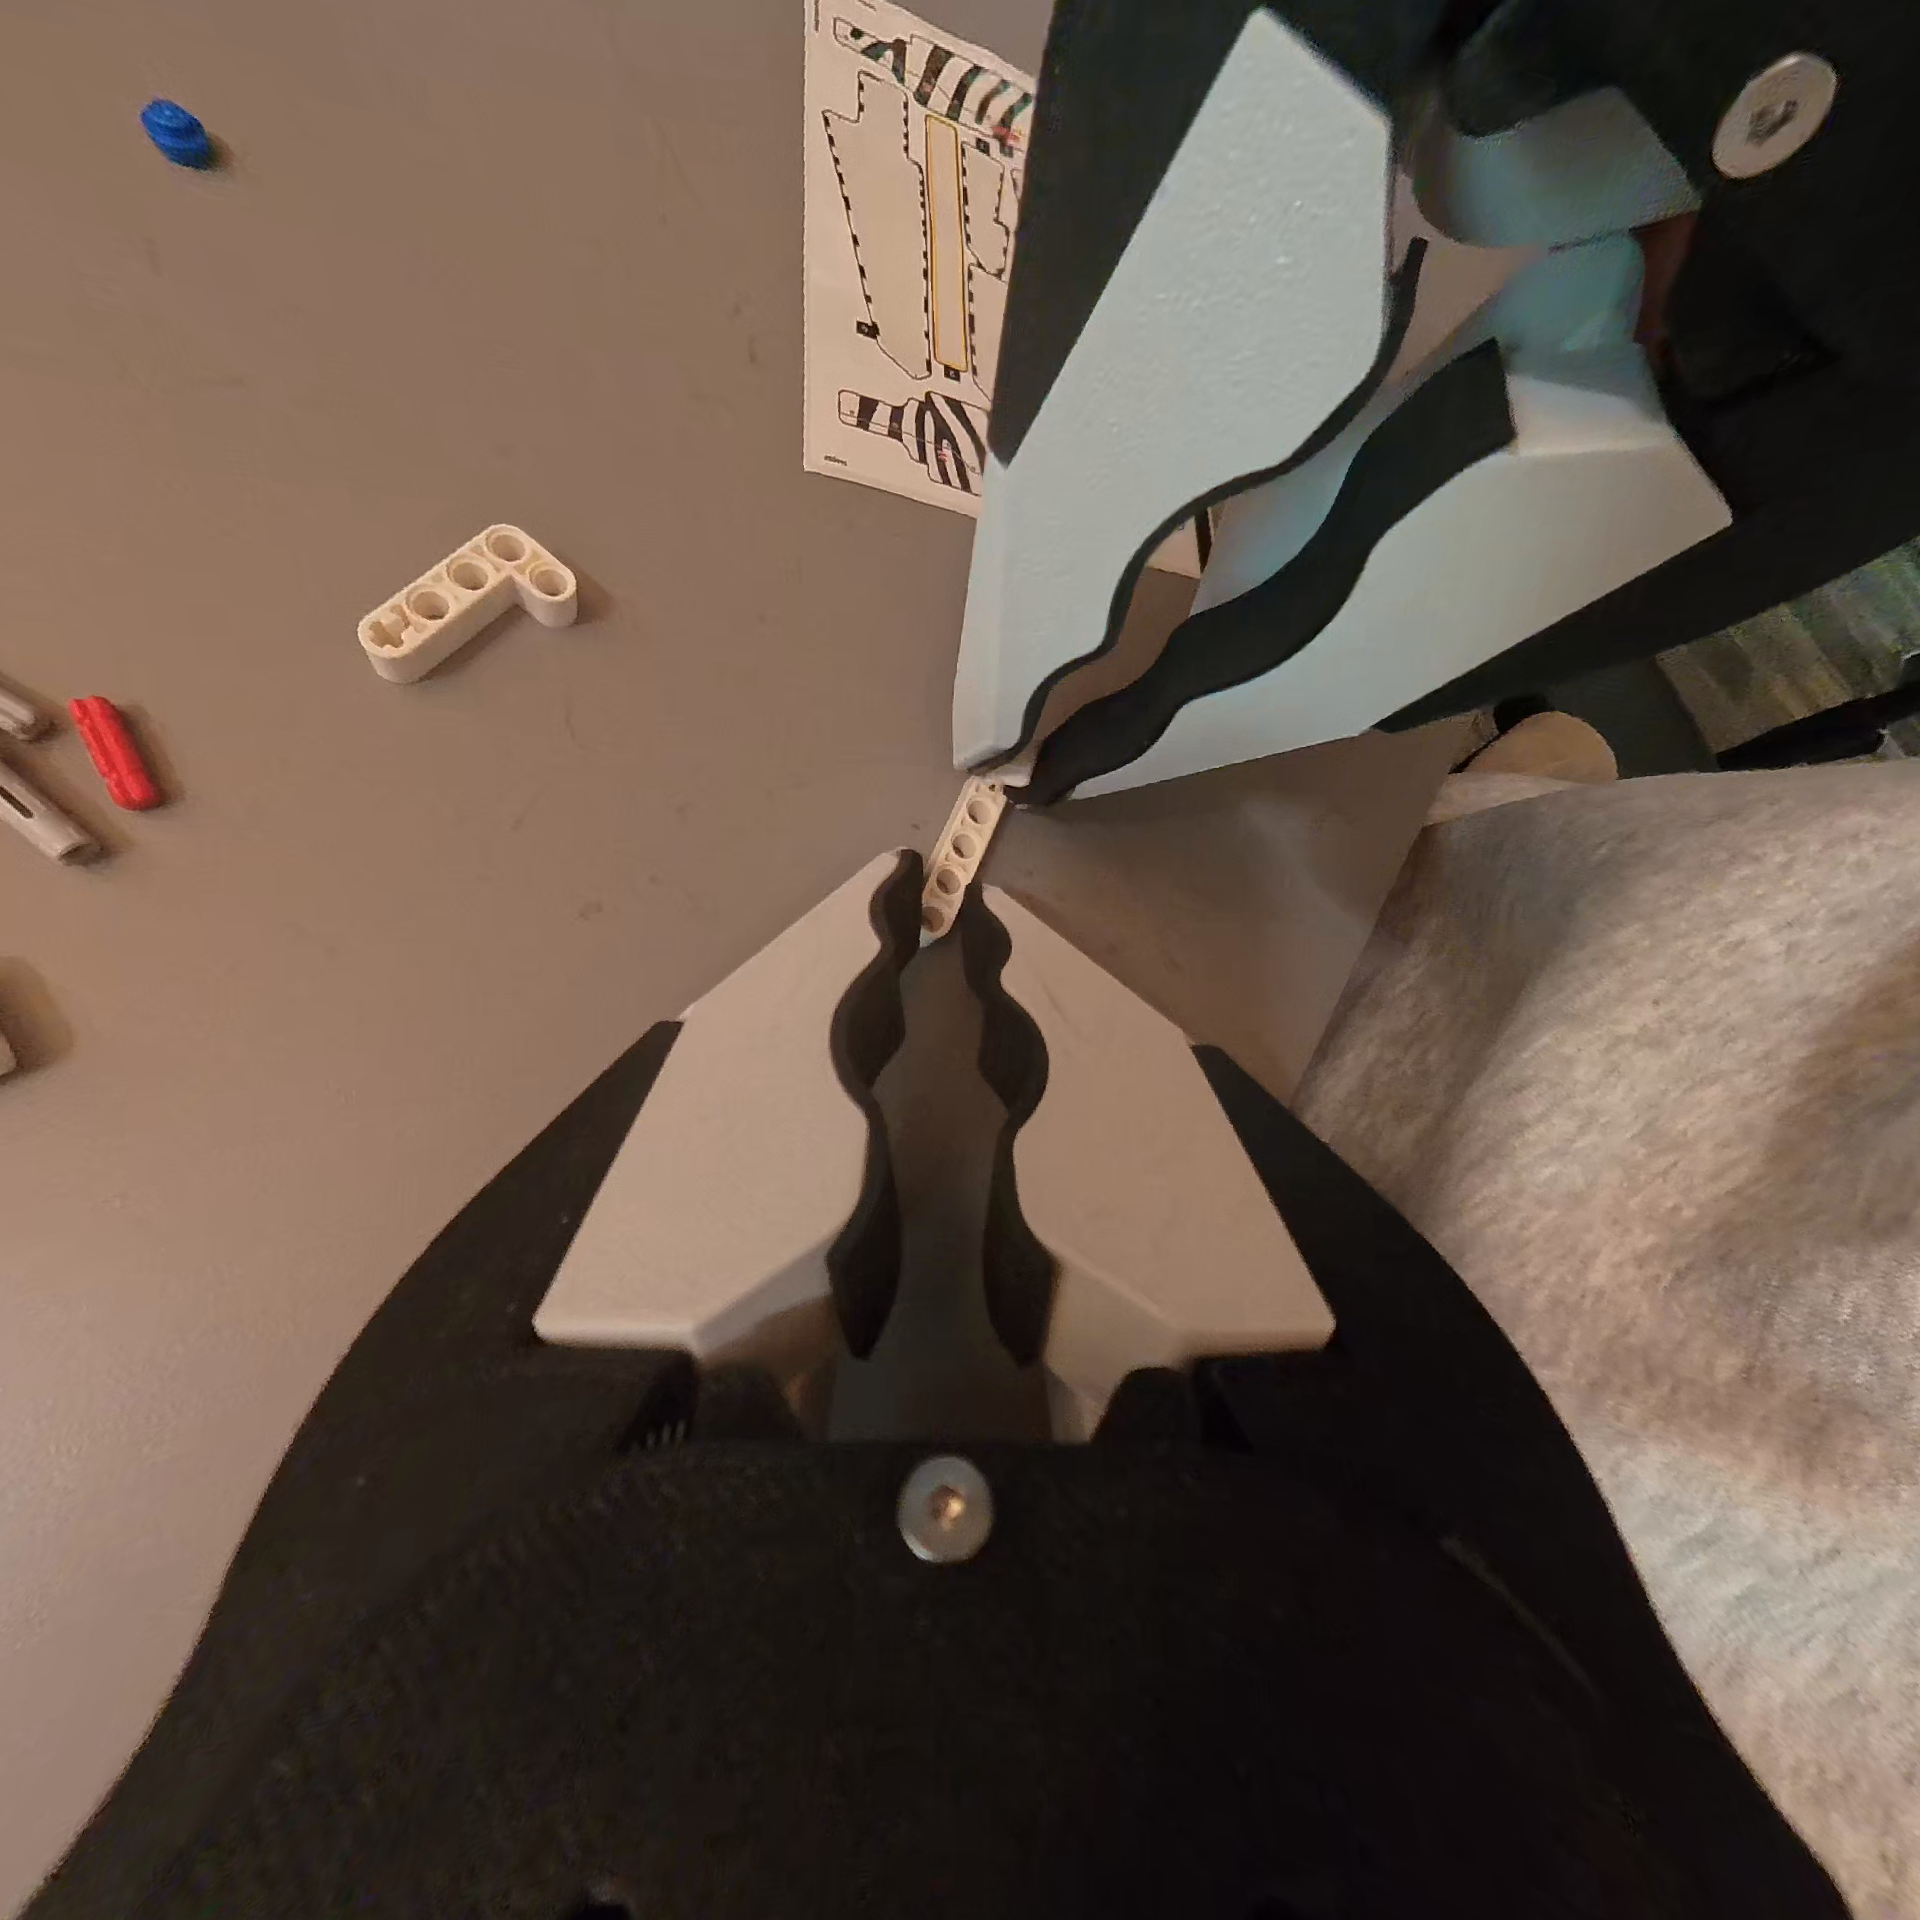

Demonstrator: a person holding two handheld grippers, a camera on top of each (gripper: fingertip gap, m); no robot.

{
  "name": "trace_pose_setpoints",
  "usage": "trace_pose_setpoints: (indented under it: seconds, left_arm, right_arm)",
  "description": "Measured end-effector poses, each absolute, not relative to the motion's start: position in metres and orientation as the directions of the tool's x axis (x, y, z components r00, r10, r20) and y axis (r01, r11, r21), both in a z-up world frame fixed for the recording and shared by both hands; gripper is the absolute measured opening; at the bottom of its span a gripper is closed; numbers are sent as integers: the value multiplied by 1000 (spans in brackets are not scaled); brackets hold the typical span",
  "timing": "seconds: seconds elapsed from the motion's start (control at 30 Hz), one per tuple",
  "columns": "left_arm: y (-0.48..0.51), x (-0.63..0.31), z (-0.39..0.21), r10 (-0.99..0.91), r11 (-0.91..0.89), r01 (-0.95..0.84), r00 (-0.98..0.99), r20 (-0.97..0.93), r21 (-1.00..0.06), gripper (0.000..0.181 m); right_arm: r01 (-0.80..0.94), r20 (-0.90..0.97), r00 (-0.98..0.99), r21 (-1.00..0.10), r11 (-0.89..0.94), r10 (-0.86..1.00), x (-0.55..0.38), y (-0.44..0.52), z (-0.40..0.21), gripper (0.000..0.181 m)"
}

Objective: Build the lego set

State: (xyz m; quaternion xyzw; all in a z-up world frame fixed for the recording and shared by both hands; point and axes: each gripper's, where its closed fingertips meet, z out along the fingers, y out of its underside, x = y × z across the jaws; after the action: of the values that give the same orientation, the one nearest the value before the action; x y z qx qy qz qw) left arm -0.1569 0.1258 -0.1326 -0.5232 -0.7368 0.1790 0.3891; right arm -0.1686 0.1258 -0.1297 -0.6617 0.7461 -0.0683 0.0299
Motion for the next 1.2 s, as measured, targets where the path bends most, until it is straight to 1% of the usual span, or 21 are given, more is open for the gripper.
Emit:
trace_pose_setpoints:
  seconds: [0.1, 0.27, 0.33, 0.43, 0.5, 0.53, 0.57, 0.67, 0.73, 0.87, 0.97, 1.07, 1.13, 1.2]
  left_arm:
    - [126, -157, -133, 910, 389, 631, -150, 387, -670, 8]
    - [126, -157, -132, 910, 390, 630, -153, 385, -672, 8]
    - [126, -157, -132, 910, 390, 630, -153, 385, -671, 8]
    - [126, -157, -132, 910, 390, 630, -153, 385, -672, 8]
    - [125, -157, -132, 912, 388, 629, -155, 380, -674, 7]
    - [125, -157, -132, 911, 389, 629, -156, 381, -673, 8]
    - [125, -157, -132, 910, 392, 628, -155, 385, -672, 8]
    - [125, -158, -132, 904, 402, 625, -153, 400, -669, 7]
    - [125, -158, -131, 902, 404, 624, -151, 404, -669, 7]
    - [125, -158, -131, 902, 405, 623, -149, 406, -669, 7]
    - [126, -158, -131, 901, 404, 622, -144, 409, -671, 7]
    - [126, -158, -131, 903, 401, 622, -143, 406, -672, 7]
    - [126, -158, -131, 904, 398, 623, -143, 402, -674, 7]
    - [127, -158, -130, 903, 400, 622, -141, 406, -673, 7]
  right_arm:
    - [-974, 48, -179, -148, 170, -983, -169, 126, -130, 6]
    - [-882, 27, -442, -194, 429, -897, -169, 125, -130, 6]
    - [-858, 29, -486, -206, 471, -873, -169, 125, -130, 6]
    - [-860, 48, -476, -237, 453, -878, -167, 126, -131, 8]
    - [-847, 27, -492, -243, 472, -870, -167, 128, -134, 15]
    - [-846, 22, -488, -259, 467, -872, -166, 128, -134, 25]
    - [-845, 29, -489, -263, 465, -872, -167, 126, -134, 26]
    - [-852, 64, -473, -287, 438, -879, -167, 122, -131, 17]
    - [-863, 87, -458, -282, 419, -885, -170, 121, -128, 19]
    - [-866, 110, -443, -309, 393, -890, -168, 120, -120, 23]
    - [-866, 119, -433, -329, 376, -894, -166, 123, -120, 23]
    - [-869, 127, -434, -320, 377, -892, -168, 128, -128, 23]
    - [-861, 132, -447, -331, 386, -885, -169, 129, -132, 22]
    - [-840, 139, -479, -360, 406, -867, -171, 128, -133, 15]
